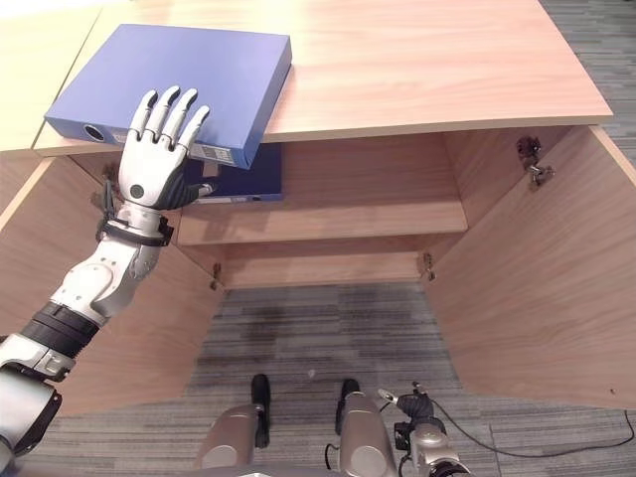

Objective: Put the empty folder in the office cabinet

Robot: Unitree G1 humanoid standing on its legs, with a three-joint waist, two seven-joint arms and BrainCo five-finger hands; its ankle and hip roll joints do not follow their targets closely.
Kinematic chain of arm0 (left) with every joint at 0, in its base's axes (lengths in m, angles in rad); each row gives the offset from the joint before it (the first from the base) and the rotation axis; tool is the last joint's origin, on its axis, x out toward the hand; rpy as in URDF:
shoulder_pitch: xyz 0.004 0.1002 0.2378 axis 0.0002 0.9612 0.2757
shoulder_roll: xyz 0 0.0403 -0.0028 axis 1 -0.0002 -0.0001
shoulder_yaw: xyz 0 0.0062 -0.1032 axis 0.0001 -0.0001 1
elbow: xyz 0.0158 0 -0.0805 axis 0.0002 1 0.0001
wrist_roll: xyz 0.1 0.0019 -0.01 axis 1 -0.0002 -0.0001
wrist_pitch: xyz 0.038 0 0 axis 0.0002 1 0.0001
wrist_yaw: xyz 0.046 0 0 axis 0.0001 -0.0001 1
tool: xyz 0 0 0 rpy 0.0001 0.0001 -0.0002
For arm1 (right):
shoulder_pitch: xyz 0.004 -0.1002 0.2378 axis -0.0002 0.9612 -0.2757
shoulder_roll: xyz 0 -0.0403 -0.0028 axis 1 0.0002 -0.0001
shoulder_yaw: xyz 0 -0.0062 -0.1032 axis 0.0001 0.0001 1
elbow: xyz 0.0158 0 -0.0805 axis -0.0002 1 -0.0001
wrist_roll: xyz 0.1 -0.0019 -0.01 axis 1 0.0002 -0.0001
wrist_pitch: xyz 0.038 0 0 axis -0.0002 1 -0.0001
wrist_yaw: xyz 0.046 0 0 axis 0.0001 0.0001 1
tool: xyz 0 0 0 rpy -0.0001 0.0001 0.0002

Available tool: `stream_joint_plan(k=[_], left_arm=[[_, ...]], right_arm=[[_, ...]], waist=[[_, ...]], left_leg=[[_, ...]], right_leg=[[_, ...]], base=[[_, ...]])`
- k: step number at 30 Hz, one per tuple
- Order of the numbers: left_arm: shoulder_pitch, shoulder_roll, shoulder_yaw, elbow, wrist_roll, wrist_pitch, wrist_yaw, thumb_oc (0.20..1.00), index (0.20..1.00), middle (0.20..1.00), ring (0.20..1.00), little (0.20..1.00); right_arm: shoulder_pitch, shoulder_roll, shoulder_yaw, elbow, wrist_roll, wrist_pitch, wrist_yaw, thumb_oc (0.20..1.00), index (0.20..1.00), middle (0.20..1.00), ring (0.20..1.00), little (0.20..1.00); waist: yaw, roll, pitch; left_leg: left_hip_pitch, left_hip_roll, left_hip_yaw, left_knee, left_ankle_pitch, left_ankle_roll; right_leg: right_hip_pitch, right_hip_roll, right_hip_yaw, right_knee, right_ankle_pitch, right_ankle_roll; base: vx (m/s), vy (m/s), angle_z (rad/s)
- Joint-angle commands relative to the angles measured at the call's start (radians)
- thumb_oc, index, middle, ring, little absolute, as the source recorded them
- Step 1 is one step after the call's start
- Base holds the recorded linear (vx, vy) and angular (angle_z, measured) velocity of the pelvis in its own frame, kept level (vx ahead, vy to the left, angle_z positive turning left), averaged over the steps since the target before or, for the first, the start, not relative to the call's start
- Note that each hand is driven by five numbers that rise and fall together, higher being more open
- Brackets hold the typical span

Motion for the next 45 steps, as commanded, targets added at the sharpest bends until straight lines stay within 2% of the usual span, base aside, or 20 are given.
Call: stream_joint_plan(k=[1,27,45], left_arm=[[-0.109,0.014,0.006,0.02,0.026,0.02,0.012,1.0,1.0,1.0,1.0,1.0],[-0.177,-0.001,-0.007,0.041,0.004,0.038,0.026,1.0,1.0,1.0,1.0,1.0],[-0.261,-0.027,-0.056,0.115,-0.017,0.057,0.03,1.0,1.0,1.0,1.0,1.0]], right_arm=[[-0.017,-0.006,0.003,-0.011,0.017,-0.022,-0.012,1.0,1.0,1.0,1.0,1.0],[-0.024,-0.005,0.003,0.006,0.021,-0.02,-0.019,1.0,1.0,1.0,1.0,1.0],[-0.031,-0.008,0.013,0.007,0.034,-0.023,-0.017,1.0,1.0,1.0,1.0,1.0]], waist=[[0.01,0.003,-0.005],[0.009,0.003,-0.004],[0.003,-0.003,0.001]], left_leg=[[0.014,0.018,-0.015,0.087,-0.099,-0.014],[0.01,0.024,-0.012,0.08,-0.098,-0.018],[-0.002,0.026,-0.01,0.082,-0.095,-0.021]], right_leg=[[0.065,0.007,0.032,0.017,-0.049,0.096],[0.069,0.0,0.036,-0.007,-0.037,0.105],[0.063,-0.003,0.037,-0.016,-0.031,0.108]], base=[[0.0,0.0,0.0],[0.0,0.0,0.0],[0.0,0.0,0.0]])
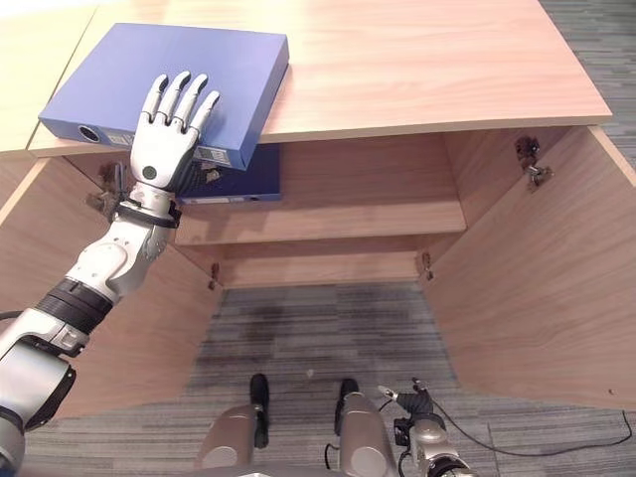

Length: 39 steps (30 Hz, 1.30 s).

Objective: Put the empty folder in the office cabinet

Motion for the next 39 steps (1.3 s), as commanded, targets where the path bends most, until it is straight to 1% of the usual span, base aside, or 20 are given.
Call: stream_joint_plan(k=[1,21,22,23,24,39], left_arm=[[-0.117,0.013,0.006,-0.002,-0.007,0.023,0.034,1.0,1.0,1.0,1.0,1.0],[-0.136,0.009,-0.016,0.056,-0.015,0.033,0.021,1.0,1.0,1.0,1.0,1.0],[-0.138,0.01,-0.017,0.058,-0.016,0.035,0.021,0.9,0.9,0.9,0.9,0.9],[-0.138,0.01,-0.014,0.057,-0.019,0.035,0.023,0.247,0.247,0.247,0.247,0.247],[-0.138,0.01,-0.014,0.057,-0.019,0.035,0.023,0.2,0.2,0.2,0.2,0.2],[-0.132,0.014,-0.006,0.048,-0.027,0.03,0.022,0.2,0.2,0.2,0.2,0.2]], right_arm=[[-0.011,-0.009,0.012,-0.001,0.034,-0.023,-0.017,1.0,1.0,1.0,1.0,1.0],[-0.014,-0.014,0.014,-0.003,0.037,-0.027,-0.016,1.0,1.0,1.0,1.0,1.0],[-0.014,-0.015,0.015,-0.005,0.037,-0.027,-0.015,1.0,1.0,1.0,1.0,1.0],[-0.015,-0.016,0.015,-0.004,0.036,-0.028,-0.016,1.0,1.0,1.0,1.0,1.0],[-0.015,-0.016,0.015,-0.004,0.036,-0.028,-0.016,1.0,1.0,1.0,1.0,1.0],[-0.012,-0.014,0.012,-0.002,0.037,-0.03,-0.021,1.0,1.0,1.0,1.0,1.0]], waist=[[0.004,0.004,0.007],[-0.003,0.003,0.006],[-0.003,0.004,0.006],[-0.002,0.003,0.005],[-0.002,0.003,0.005],[0.0,0.002,0.002]], left_leg=[[0.011,0.018,-0.008,0.083,-0.094,-0.019],[0.009,0.022,-0.001,0.086,-0.095,-0.017],[0.008,0.022,-0.002,0.086,-0.095,-0.017],[0.008,0.022,-0.002,0.086,-0.096,-0.017],[0.008,0.022,-0.002,0.086,-0.096,-0.017],[0.007,0.021,-0.003,0.09,-0.1,-0.015]], right_leg=[[0.072,-0.012,0.039,-0.011,-0.027,0.103],[0.064,-0.009,0.047,-0.007,-0.025,0.104],[0.063,-0.009,0.048,-0.006,-0.025,0.104],[0.063,-0.009,0.049,-0.007,-0.024,0.104],[0.063,-0.009,0.049,-0.007,-0.024,0.104],[0.065,-0.007,0.051,-0.007,-0.028,0.103]], base=[[0.0,0.0,0.0],[0.0,0.0,0.0],[0.0,0.0,0.0],[0.0,0.0,0.0],[0.0,0.0,0.0],[0.0,0.0,0.0]])
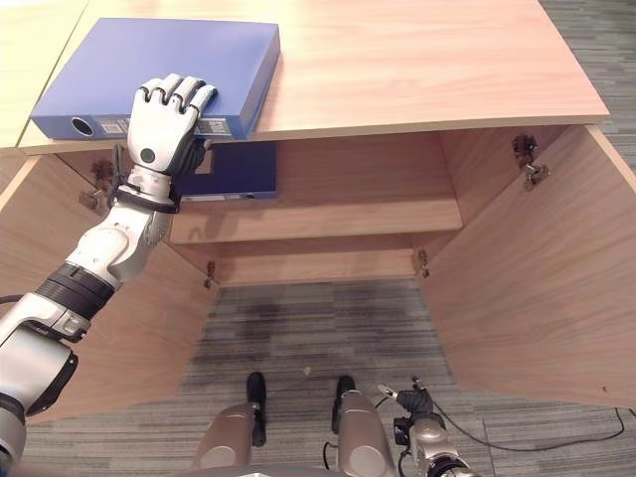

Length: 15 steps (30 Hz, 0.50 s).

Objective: Put the empty folder in the office cabinet

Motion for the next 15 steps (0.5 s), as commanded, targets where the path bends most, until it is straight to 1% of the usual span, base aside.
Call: stream_joint_plan(k=[1,10,15], left_arm=[[-0.051,0.014,0.025,0.009,-0.028,0.016,-0.022,0.2,0.2,0.2,0.2,0.2],[-0.057,0.019,0.027,-0.002,-0.029,0.011,-0.026,0.2,0.2,0.2,0.2,0.2],[-0.055,0.024,0.05,-0.058,-0.033,-0.002,-0.03,0.2,0.2,0.2,0.2,0.2]], right_arm=[[-0.01,-0.013,0.012,-0.001,0.037,-0.029,-0.021,1.0,1.0,1.0,1.0,1.0],[-0.011,-0.012,0.009,0.0,0.036,-0.027,-0.022,1.0,1.0,1.0,1.0,1.0],[-0.009,-0.008,0.0,0.001,0.036,-0.022,-0.022,1.0,1.0,1.0,1.0,1.0]], waist=[[0.004,0.009,-0.002],[0.006,0.008,-0.002],[0.01,0.008,-0.006]], left_leg=[[0.01,0.017,-0.008,0.09,-0.098,-0.012],[0.009,0.017,-0.008,0.094,-0.1,-0.011],[0.024,0.015,-0.01,0.081,-0.099,-0.013]], right_leg=[[0.072,-0.012,0.045,-0.007,-0.028,0.103],[0.073,-0.012,0.044,-0.003,-0.03,0.102],[0.085,-0.012,0.043,-0.012,-0.027,0.104]], base=[[0.0,0.0,0.0],[0.0,0.0,0.0],[0.0,0.0,0.0]])
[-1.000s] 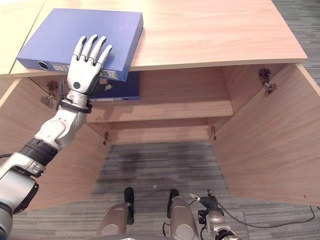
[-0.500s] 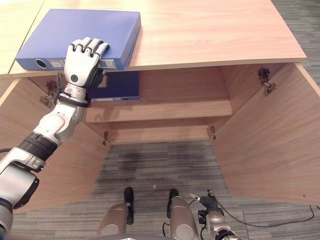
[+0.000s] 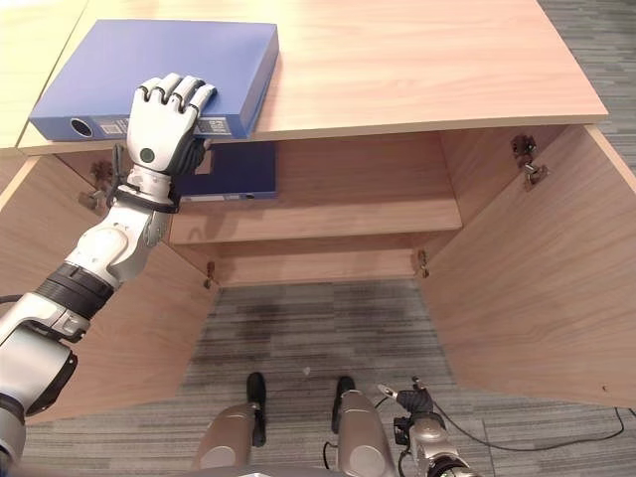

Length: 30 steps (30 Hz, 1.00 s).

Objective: Put the empty folder in the office cabinet

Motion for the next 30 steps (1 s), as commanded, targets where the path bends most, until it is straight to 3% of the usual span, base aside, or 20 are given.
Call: stream_joint_plan(k=[1,7,10,16,22,24,26,27,30], left_arm=[[-0.052,0.02,0.06,-0.057,-0.038,-0.008,-0.018,0.2,0.2,0.2,0.2,0.2],[0.088,-0.009,0.225,-0.271,-0.146,-0.111,-0.045,0.2,0.2,0.2,0.2,0.2],[0.228,-0.007,0.366,-0.43,-0.234,-0.189,-0.056,0.2,0.2,0.2,0.2,0.2],[0.373,-0.023,0.542,-0.599,-0.364,-0.261,-0.067,0.2,0.2,0.2,0.2,0.2],[0.42,-0.046,0.637,-0.724,-0.506,-0.322,-0.087,0.2,0.2,0.2,0.2,0.2],[0.433,-0.052,0.647,-0.733,-0.586,-0.346,-0.094,0.2,0.2,0.2,0.2,0.2],[0.471,-0.06,0.67,-0.768,-0.763,-0.416,-0.162,0.2,0.2,0.2,0.2,0.2],[0.496,-0.071,0.684,-0.787,-0.916,-0.469,-0.23,0.2,0.2,0.2,0.2,0.2],[0.522,-0.098,0.698,-0.774,-1.133,-0.498,-0.323,0.2,0.2,0.2,0.2,0.2]], right_arm=[[-0.007,-0.005,-0.004,0.0,0.035,-0.021,-0.022,1.0,1.0,1.0,1.0,1.0],[0.007,0.004,-0.031,-0.014,0.019,-0.002,-0.014,1.0,1.0,1.0,1.0,1.0],[0.024,0.018,-0.042,-0.026,0.002,0.005,0.003,1.0,1.0,1.0,1.0,1.0],[0.075,0.027,-0.063,-0.031,-0.012,0.015,0.015,1.0,1.0,1.0,1.0,1.0],[0.108,0.034,-0.061,-0.023,-0.015,0.021,0.032,1.0,1.0,1.0,1.0,1.0],[0.116,0.032,-0.062,-0.021,-0.014,0.023,0.034,1.0,1.0,1.0,1.0,1.0],[0.128,0.026,-0.068,-0.022,-0.011,0.029,0.05,1.0,1.0,1.0,1.0,1.0],[0.131,0.024,-0.07,-0.023,-0.007,0.033,0.065,1.0,1.0,1.0,1.0,1.0],[0.136,0.016,-0.065,-0.025,-0.011,0.04,0.079,1.0,1.0,1.0,1.0,1.0]], waist=[[0.01,0.007,-0.01],[0.017,0.008,-0.043],[0.029,0.006,-0.082],[0.039,-0.002,-0.155],[0.042,-0.009,-0.193],[0.045,-0.009,-0.204],[0.048,-0.01,-0.217],[0.051,-0.01,-0.223],[0.054,-0.006,-0.228]], left_leg=[[0.03,0.014,-0.009,0.069,-0.097,-0.014],[0.119,0.007,-0.002,-0.072,-0.048,-0.024],[0.165,-0.002,0.017,-0.154,-0.016,-0.026],[0.24,-0.024,0.033,-0.261,0.022,-0.029],[0.269,-0.035,0.034,-0.282,0.023,-0.031],[0.275,-0.038,0.036,-0.285,0.024,-0.032],[0.291,-0.041,0.036,-0.286,0.02,-0.03],[0.301,-0.043,0.036,-0.287,0.018,-0.028],[0.321,-0.044,0.034,-0.287,0.012,-0.027]], right_leg=[[0.088,-0.013,0.044,-0.018,-0.028,0.111],[0.152,-0.012,0.039,-0.123,0.009,0.121],[0.19,-0.008,0.026,-0.199,0.04,0.13],[0.274,-0.01,-0.013,-0.312,0.082,0.142],[0.315,-0.01,-0.031,-0.364,0.101,0.149],[0.327,-0.009,-0.034,-0.378,0.104,0.149],[0.348,-0.009,-0.038,-0.389,0.107,0.15],[0.359,-0.01,-0.04,-0.391,0.105,0.148],[0.379,-0.013,-0.043,-0.392,0.101,0.147]], base=[[0.05,-0.006,0.01],[0.03,0.001,-0.01],[0.05,-0.014,0.0],[0.08,-0.021,0.08],[0.04,0.004,0.09],[0.04,0.002,0.01],[0.06,0.012,0.03],[0.05,0.022,0.03],[0.03,0.013,0.01]])
